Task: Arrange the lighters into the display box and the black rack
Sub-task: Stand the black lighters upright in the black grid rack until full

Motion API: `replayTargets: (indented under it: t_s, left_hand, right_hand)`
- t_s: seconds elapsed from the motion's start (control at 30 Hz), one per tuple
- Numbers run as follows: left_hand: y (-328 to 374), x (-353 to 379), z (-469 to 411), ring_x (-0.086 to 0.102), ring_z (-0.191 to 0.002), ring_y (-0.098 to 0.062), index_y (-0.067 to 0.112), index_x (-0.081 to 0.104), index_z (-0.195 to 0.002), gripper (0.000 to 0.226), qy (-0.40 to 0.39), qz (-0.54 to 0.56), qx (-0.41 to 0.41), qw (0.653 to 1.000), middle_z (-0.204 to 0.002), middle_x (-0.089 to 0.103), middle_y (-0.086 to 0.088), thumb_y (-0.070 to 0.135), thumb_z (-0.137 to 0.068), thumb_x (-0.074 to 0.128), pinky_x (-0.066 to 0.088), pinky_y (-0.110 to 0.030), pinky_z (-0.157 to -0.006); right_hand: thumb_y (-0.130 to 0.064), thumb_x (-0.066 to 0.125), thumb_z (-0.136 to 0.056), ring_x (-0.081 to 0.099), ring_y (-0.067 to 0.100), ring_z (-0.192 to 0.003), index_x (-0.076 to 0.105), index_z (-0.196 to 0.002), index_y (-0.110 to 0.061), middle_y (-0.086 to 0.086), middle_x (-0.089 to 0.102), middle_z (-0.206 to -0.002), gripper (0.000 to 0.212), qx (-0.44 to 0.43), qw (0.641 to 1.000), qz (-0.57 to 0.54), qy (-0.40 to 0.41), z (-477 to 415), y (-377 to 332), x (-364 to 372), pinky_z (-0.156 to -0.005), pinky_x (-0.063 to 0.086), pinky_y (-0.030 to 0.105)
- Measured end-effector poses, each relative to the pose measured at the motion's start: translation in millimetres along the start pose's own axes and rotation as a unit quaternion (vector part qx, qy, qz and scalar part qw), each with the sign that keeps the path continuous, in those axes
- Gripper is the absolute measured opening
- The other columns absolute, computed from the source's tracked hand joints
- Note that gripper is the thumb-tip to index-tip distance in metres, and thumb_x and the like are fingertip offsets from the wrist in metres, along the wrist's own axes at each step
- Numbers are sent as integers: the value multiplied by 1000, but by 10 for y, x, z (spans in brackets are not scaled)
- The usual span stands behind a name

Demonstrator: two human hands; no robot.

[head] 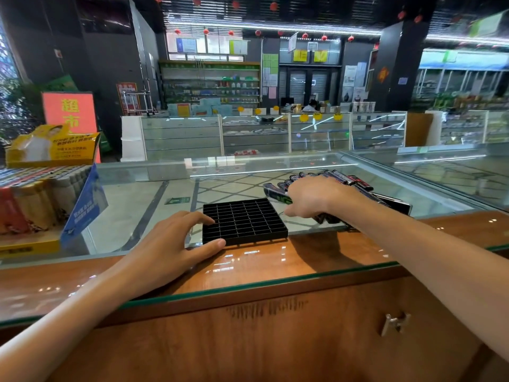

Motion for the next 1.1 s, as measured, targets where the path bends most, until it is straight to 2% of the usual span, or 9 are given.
replayTargets:
  t_s: [0.1, 0.23, 0.33, 0.43, 0.53, 0.7, 0.83, 1.0, 1.1]
  left_hand:
    - [-34, -41, 15, 43, -113, 0, 33, 46, -130, 77, 10, 19, -2, 1000, -129, 49, 13, 72, -64, 43, 35, -20, -92]
    - [12, -417, -139, 54, -107, -3, 24, 52, -123, 67, 136, 134, 11, 982, -119, 56, 10, 62, -68, 50, 41, -16, -87]
    - [181, -479, -436, 63, -97, -2, 25, 56, -113, 56, 97, 272, 14, 957, -104, 65, 9, 57, -66, 55, 51, -13, -79]
    - [326, -511, -666, 65, -87, 3, 31, 65, -99, 34, 90, 331, 23, 939, -95, 72, 8, 49, -71, 62, 48, -10, -69]
    - [344, -562, -817, 64, -80, 1, 23, 72, -96, 28, 115, 387, 25, 915, -92, 74, 4, 37, -72, 68, 45, -9, -64]
    - [236, -435, -1006, 61, -99, -29, 19, 76, -92, 32, 57, 465, -6, 883, -100, 72, -11, 37, -66, 72, 45, -42, -97]
    - [211, -375, -1017, 66, -98, -17, 16, 76, -91, 23, 7, 517, 9, 856, -99, 73, -5, 26, -72, 68, 52, -23, -88]
    - [67, -394, -1029, 68, -96, -17, 10, 73, -93, 22, 18, 572, -25, 820, -97, 73, -4, 22, -77, 63, 54, -23, -83]
    - [-183, -529, -998, 68, -96, -20, 11, 67, -96, 22, 51, 581, -67, 810, -103, 72, -7, 22, -78, 60, 56, -25, -81]
  right_hand:
    - [-27, 44, -98, 42, 16, -55, 43, -67, -10, 3, 44, -63, 35, -48, 986, -156, 16, 29, 57, -94, -48, 31, 25]
    - [-16, 45, -98, 55, 9, -60, 44, -90, -6, 10, 57, -77, 12, -184, 852, -489, -34, 112, -138, -164, -52, 43, 18]
    - [-13, 42, -98, 53, 11, -65, 43, -93, -8, 5, 58, -75, 8, -277, 791, -544, -38, 132, -402, -299, -54, 42, 16]
    - [-13, 40, -99, 52, 10, -63, 47, -90, -7, -1, 59, -71, 12, -321, 783, -532, -18, 87, -549, -403, -54, 41, 17]
    - [-9, 40, -99, 51, 8, -59, 45, -88, -7, -4, 58, -68, 12, -351, 766, -539, 1, 31, -596, -435, -54, 40, 17]
    - [-17, 45, -94, 47, 12, -56, 42, -107, 13, -3, 57, -66, 33, -350, 745, -568, 17, -93, -535, -425, -53, 38, 17]
    - [-22, 50, -94, 44, 14, -57, 44, -106, 13, 0, 54, -66, 38, -344, 749, -565, 30, -119, -508, -430, -53, 34, 20]
    - [-26, 50, -93, 44, 16, -60, 49, -89, 1, 6, 51, -68, 27, -338, 753, -563, 28, -89, -494, -382, -56, 35, 24]
    - [-25, 49, -94, 47, 12, -62, 47, -93, 8, 3, 52, -69, 33, -326, 750, -575, 19, -97, -429, -316, -58, 40, 15]
Point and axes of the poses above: each hand's wrist, its own z-axis away from the middle knuckle, its own x-axis out of the palm, y = z × x, the point moved 10 cm from there along -z, towards the middle knuckle
